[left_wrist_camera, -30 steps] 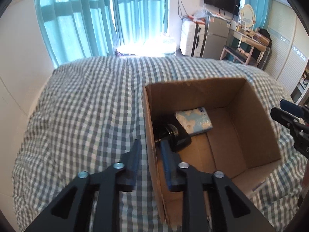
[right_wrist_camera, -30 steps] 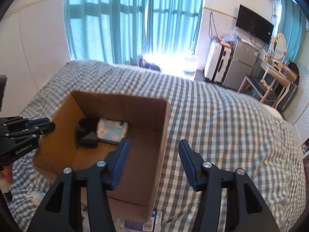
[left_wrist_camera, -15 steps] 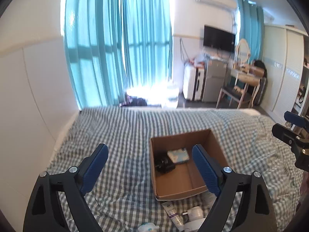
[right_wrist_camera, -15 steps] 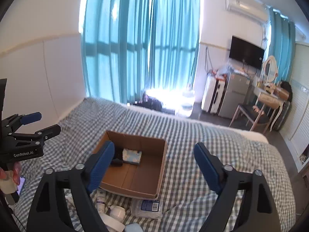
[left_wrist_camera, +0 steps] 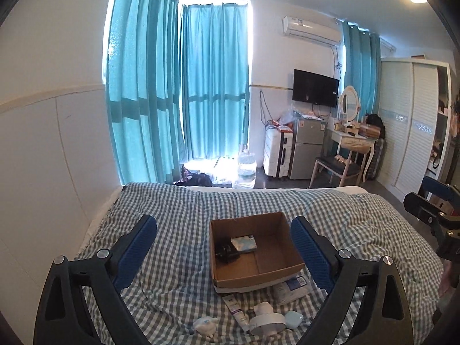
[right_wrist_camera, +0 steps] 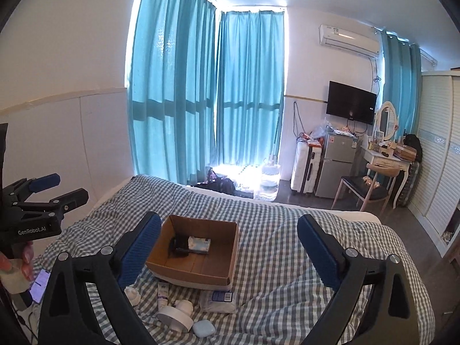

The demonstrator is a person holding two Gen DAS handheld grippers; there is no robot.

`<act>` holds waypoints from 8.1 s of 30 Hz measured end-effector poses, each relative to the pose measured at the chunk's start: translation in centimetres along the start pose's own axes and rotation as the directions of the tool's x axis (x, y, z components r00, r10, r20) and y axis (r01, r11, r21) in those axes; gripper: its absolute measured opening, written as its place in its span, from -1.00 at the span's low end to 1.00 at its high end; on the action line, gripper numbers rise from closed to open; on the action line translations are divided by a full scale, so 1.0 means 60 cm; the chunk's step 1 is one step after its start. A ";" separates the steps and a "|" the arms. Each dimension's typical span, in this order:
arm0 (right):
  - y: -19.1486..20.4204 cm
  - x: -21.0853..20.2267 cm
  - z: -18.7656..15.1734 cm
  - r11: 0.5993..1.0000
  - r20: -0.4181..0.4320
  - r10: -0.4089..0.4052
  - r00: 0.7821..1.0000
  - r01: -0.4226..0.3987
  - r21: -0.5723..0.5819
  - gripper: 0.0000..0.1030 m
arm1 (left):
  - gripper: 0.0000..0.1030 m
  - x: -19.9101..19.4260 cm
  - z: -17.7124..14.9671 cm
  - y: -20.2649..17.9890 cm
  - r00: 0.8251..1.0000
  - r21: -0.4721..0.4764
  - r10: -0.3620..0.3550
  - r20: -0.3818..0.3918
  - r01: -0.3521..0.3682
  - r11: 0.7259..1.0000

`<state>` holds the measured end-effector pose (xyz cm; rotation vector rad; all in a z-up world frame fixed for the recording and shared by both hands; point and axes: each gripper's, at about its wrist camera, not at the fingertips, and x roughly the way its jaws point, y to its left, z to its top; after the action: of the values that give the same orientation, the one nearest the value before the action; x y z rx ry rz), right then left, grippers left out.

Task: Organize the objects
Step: 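Withdraw both tools from the box and move back toward remaining items, then grasp the white plush toy with the left tool while the right tool grasps the tape roll, then carry the plush toy and tape roll over the box and release both inside, then withdraw both tools and reach toward the toothpaste tube and earbud case, then grasp the toothpaste tube with the left tool while the right tool grasps the light-blue earbud case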

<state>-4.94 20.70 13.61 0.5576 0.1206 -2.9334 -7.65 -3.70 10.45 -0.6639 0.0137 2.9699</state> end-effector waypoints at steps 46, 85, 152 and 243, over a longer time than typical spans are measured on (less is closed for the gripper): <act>0.079 0.287 -0.368 0.996 -0.504 0.071 0.861 -0.089 -0.010 0.89 | 0.92 0.222 -0.359 0.045 0.889 0.021 0.101 -0.447 -0.102 0.995; 0.104 0.246 -0.327 0.985 -0.419 0.160 0.894 -0.172 0.010 -0.92 | -0.02 0.212 -0.352 0.038 0.878 -0.073 -0.011 -0.479 -0.027 0.997; 0.060 0.603 -0.141 0.990 -0.380 -0.040 0.924 -0.015 -0.142 -0.92 | -0.01 0.485 -0.143 -0.053 0.937 0.098 -0.027 -0.349 0.065 0.993; 0.063 0.383 -0.450 0.977 -0.675 0.095 0.732 -0.199 -0.079 -0.04 | -0.15 0.400 -0.431 -0.091 0.737 0.044 -0.019 -0.675 0.066 0.997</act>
<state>-15.75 16.75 -20.14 1.4965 0.3493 -2.3943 -17.76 3.23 -23.11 -1.6638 0.1459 2.4858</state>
